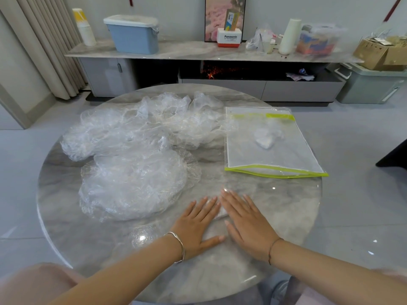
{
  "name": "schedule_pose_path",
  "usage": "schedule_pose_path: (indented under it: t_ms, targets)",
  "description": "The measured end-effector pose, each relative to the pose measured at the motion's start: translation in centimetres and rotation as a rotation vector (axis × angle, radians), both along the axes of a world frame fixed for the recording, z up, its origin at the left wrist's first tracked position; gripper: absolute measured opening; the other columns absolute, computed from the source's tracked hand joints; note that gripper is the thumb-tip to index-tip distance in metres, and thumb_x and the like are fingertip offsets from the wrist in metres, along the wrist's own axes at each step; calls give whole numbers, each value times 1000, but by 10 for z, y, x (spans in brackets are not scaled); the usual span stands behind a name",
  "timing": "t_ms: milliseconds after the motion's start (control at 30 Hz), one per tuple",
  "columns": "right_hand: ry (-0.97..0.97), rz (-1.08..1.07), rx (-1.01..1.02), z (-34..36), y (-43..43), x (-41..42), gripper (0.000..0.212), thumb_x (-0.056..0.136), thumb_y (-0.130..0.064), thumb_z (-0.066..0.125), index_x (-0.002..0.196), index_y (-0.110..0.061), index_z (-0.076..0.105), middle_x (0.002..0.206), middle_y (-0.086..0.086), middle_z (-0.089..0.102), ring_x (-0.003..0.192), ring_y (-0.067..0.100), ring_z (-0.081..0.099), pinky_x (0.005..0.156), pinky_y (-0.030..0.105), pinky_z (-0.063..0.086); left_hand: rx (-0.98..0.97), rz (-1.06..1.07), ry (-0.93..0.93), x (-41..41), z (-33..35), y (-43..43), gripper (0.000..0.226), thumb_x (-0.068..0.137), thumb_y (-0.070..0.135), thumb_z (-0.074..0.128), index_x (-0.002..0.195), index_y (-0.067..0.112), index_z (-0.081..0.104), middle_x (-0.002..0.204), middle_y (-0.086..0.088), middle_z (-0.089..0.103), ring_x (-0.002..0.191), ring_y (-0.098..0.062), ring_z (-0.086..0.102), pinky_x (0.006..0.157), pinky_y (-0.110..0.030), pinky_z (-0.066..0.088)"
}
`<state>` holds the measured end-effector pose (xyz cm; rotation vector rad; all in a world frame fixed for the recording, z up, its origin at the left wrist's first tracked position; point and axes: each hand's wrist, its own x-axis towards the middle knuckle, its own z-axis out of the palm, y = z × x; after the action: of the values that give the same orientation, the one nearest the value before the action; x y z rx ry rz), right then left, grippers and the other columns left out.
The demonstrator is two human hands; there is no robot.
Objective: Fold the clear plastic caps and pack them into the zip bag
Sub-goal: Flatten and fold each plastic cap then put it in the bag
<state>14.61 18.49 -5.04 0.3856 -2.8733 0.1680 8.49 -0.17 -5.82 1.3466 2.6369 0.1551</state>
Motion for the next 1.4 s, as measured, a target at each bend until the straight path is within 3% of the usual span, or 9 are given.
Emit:
schedule_pose_path:
  t_ms: [100, 267, 367, 467, 667, 900, 1167, 1333, 1400]
  targets:
    - [-92, -52, 51, -11, 1, 11, 58, 94, -40, 32, 144, -10, 31, 150, 4, 34, 138, 16, 25, 108, 35, 17, -32, 23, 0, -1, -6, 0, 81, 91, 69, 12, 145, 13, 32, 151, -4, 33, 137, -26, 33, 106, -37, 18]
    - [-315, -80, 12, -10, 13, 6, 66, 97, -53, 4, 149, -14, 18, 156, 1, 20, 142, 10, 9, 112, 32, 6, 47, 17, -27, -1, -2, 1, 98, 70, 81, -11, 149, 22, -9, 155, 7, -16, 143, -15, -18, 115, -32, -14]
    - [-365, -25, -50, -11, 16, 5, 81, 78, -69, -18, 146, -25, -12, 154, -12, -15, 140, 2, -20, 114, 27, -13, 13, 31, -31, -2, 2, 1, 99, 65, 81, -15, 148, 26, -15, 153, 10, -22, 141, -11, -23, 115, -32, -15]
    - [-404, -25, -47, -9, 17, 2, 87, 69, -72, -25, 142, -25, -18, 151, -15, -21, 140, 2, -22, 114, 27, -15, 16, 40, -66, -2, 4, 1, 103, 62, 83, -18, 148, 27, -14, 153, 11, -22, 141, -10, -22, 116, -32, -14]
    - [-415, -18, -65, 4, 20, -4, 84, 79, -68, 5, 151, -25, 2, 154, -18, -8, 143, 2, -11, 111, 21, -19, 10, 67, -82, -4, 25, 3, 93, 68, 64, -10, 150, 27, 13, 156, 5, 14, 141, -15, 14, 115, -26, 5]
    - [-173, 199, -166, 18, 21, 0, 49, 79, -29, 47, 128, -25, 53, 129, -10, 51, 122, 4, 40, 115, 29, 9, 37, 105, -259, -8, 41, -6, 72, 76, 41, 18, 145, 27, 31, 133, 3, 37, 122, -13, 30, 103, -22, 21]
    - [-145, 208, -140, 6, 16, -14, 33, 81, -32, 49, 109, -24, 66, 106, -11, 63, 98, 6, 51, 95, 19, 25, 67, -29, -150, -15, 32, -16, 80, 67, 47, 27, 145, 27, 31, 140, 6, 29, 133, -13, 18, 107, -18, 10]
    - [-178, -3, -446, 10, 6, -22, 12, 86, -24, 58, 83, -19, 68, 85, -12, 64, 83, 8, 57, 85, 25, 38, 216, 48, -140, -24, 25, -15, 52, 80, 42, 57, 130, 27, 50, 124, 9, 52, 120, -10, 37, 101, -14, 20]
    - [-220, -133, -629, 12, 2, -24, 20, 86, -19, 64, 67, -26, 61, 71, -17, 60, 74, 3, 55, 78, 23, 41, 315, 159, -174, -24, 24, -13, 34, 84, 39, 63, 114, 23, 59, 111, 8, 59, 109, -10, 44, 95, -17, 30]
